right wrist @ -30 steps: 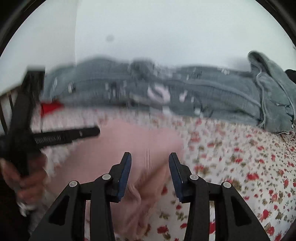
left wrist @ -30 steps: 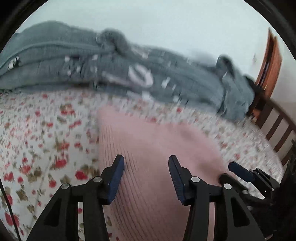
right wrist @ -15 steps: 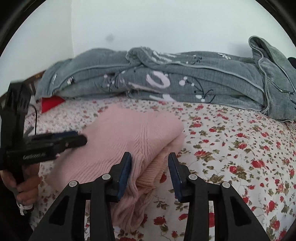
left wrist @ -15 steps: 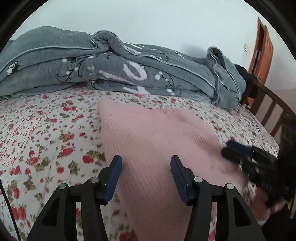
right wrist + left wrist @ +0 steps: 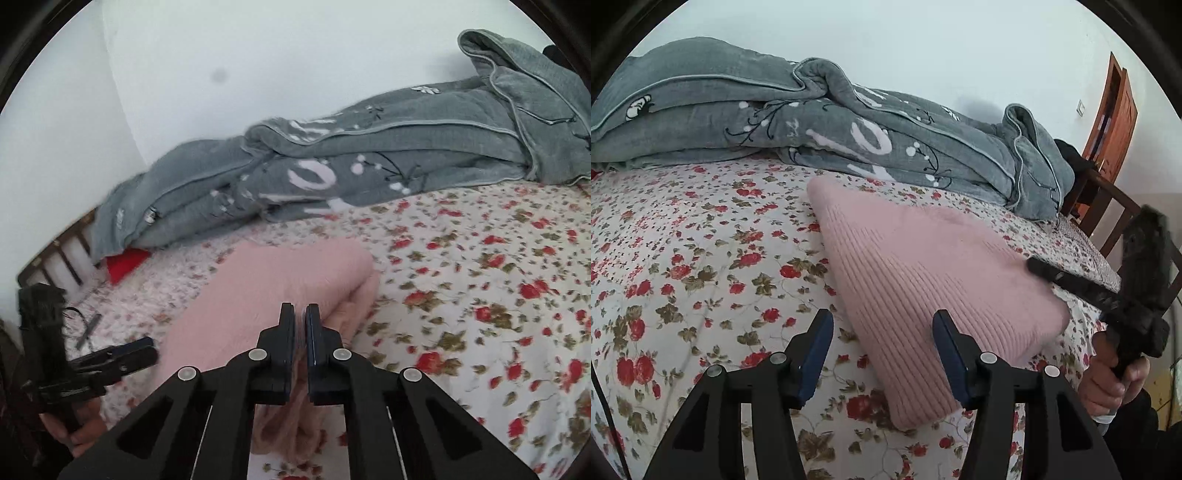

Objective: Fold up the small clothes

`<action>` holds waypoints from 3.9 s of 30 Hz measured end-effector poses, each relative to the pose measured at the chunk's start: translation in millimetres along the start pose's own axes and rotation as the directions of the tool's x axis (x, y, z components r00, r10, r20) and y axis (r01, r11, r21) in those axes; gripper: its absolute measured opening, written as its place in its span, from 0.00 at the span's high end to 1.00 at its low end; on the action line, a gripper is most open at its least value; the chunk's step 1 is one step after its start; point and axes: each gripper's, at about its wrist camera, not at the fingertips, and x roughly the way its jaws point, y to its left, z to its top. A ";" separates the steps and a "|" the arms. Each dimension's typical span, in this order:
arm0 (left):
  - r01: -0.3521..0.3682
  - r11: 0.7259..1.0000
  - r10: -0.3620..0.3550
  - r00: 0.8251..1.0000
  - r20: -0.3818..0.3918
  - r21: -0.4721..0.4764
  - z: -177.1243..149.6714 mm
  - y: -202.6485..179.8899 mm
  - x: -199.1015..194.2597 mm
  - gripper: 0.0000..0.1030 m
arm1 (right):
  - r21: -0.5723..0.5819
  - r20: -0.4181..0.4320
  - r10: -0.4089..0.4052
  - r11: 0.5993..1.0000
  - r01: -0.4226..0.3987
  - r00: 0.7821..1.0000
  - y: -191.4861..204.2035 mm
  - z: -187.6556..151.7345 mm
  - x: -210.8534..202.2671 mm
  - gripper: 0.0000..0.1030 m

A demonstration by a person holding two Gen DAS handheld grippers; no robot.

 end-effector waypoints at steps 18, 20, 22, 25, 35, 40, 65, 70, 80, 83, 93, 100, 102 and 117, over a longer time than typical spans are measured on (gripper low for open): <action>-0.020 0.999 0.019 1.000 0.021 0.032 3.5 -26.1 18.3 0.41 | -0.400 0.088 -0.060 0.912 0.090 0.994 77.7 -37.9 -8.6 0.76; -0.047 0.997 0.046 0.999 0.007 0.061 0.7 -29.0 21.6 0.39 | -0.458 0.076 -0.119 0.878 0.141 0.990 84.1 -49.3 1.1 0.77; -0.057 0.996 0.058 0.998 -0.014 0.075 -2.3 -27.1 25.5 0.37 | -0.473 0.063 -0.135 0.868 0.149 0.989 83.0 -52.7 3.7 0.77; -0.030 0.999 0.032 0.999 -0.044 0.045 -5.2 -18.1 28.4 0.33 | -0.458 0.037 -0.127 0.880 0.130 0.991 76.4 -51.0 3.9 0.76; 0.012 1.000 -0.014 0.997 -0.079 -0.028 -4.8 -9.1 36.5 0.31 | -0.454 0.023 -0.136 0.881 0.131 0.990 75.8 -53.3 7.8 0.75; 0.016 0.999 -0.019 0.997 -0.076 -0.034 -4.0 -9.0 35.7 0.31 | -0.417 0.008 -0.093 0.905 0.087 0.996 71.5 -48.0 3.5 0.75; 0.132 0.986 -0.125 0.990 0.067 -0.106 25.4 -8.6 14.6 0.35 | -0.281 0.015 -0.185 0.942 0.181 0.983 34.1 -32.2 8.1 0.58; 0.119 0.986 -0.113 0.992 0.057 -0.113 31.8 -13.8 24.9 0.35 | -0.262 0.003 -0.158 0.953 0.153 0.987 29.2 -30.0 7.0 0.58; 0.024 0.999 -0.024 0.999 0.023 -0.029 25.7 -25.6 36.6 0.35 | -0.237 -0.004 -0.114 0.965 0.110 0.993 26.2 -28.0 3.2 0.62; 0.028 0.999 -0.027 0.999 0.022 -0.036 25.6 -24.9 35.8 0.35 | -0.219 -0.002 -0.100 0.971 0.097 0.995 24.1 -26.6 2.0 0.62; 0.019 0.998 -0.017 0.999 0.030 -0.053 25.1 -23.6 36.1 0.35 | -0.164 0.024 -0.088 0.982 0.091 0.996 14.9 -18.6 -6.0 0.62; -0.011 0.999 0.012 0.999 0.036 -0.031 23.3 -29.0 35.9 0.35 | -0.202 0.004 -0.141 0.970 0.139 0.990 19.1 -22.2 -0.8 0.59; -0.014 1.000 0.015 0.999 0.035 -0.028 22.4 -29.3 34.6 0.35 | -0.194 0.006 -0.141 0.971 0.139 0.990 18.7 -21.2 -2.3 0.59; -0.017 0.999 0.018 1.000 0.022 -0.047 9.5 -20.9 28.0 0.35 | -0.177 0.004 -0.155 0.972 0.153 0.988 17.7 -20.3 1.0 0.56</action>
